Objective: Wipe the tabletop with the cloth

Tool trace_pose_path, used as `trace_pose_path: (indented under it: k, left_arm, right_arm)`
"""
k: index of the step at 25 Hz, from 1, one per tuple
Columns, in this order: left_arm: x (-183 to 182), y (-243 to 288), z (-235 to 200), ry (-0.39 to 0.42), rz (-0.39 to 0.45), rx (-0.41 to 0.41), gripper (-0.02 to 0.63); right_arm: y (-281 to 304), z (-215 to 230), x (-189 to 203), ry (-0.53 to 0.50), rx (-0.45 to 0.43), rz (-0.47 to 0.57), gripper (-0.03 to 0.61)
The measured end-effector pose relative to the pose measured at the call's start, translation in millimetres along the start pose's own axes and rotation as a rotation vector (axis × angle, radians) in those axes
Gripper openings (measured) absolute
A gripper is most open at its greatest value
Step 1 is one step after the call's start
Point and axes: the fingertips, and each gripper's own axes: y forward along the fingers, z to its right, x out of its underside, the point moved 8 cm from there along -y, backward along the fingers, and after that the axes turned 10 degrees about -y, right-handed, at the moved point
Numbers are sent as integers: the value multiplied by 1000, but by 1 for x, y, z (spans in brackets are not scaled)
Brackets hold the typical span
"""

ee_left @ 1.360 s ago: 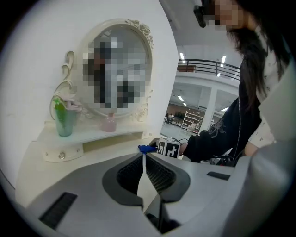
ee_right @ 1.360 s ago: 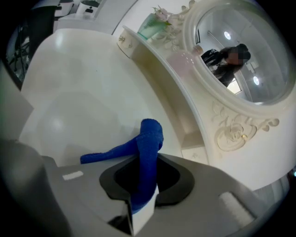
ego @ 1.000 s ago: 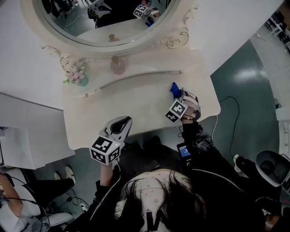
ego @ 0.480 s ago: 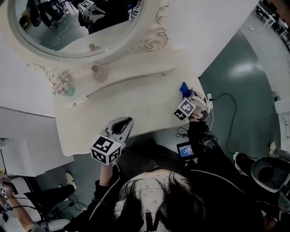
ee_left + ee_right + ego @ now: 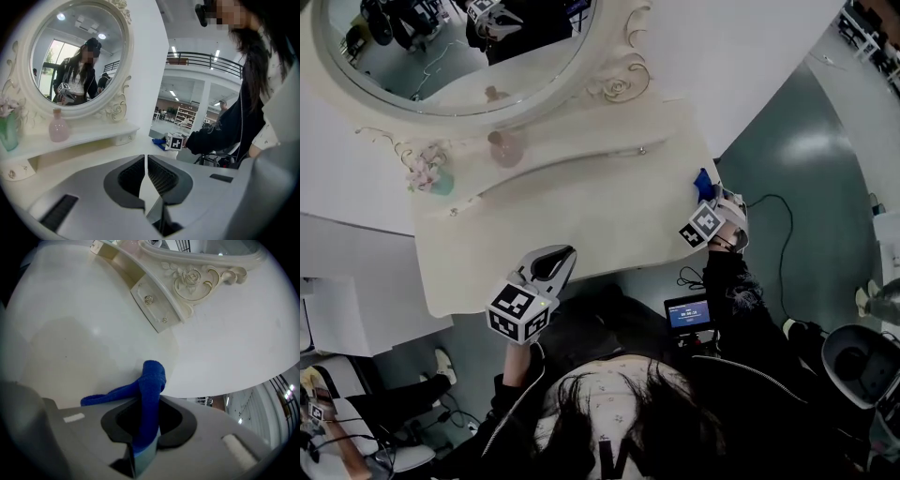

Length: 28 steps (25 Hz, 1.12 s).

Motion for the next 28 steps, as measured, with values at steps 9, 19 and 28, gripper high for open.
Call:
trace_pose_path:
  k: [9,19,28]
  left_arm:
    - [8,-23,-5,-9,2,-48,2]
    - [25,-76,-37,-31,58,-85,2]
    - [53,-142,-65,-23,81,-45,2]
  right_arm:
    - [2,3,6,104,-25,4,74]
    - [-46,10,-17,310,-18,69,75]
    - [-138,1,-109,354,-8,221,77]
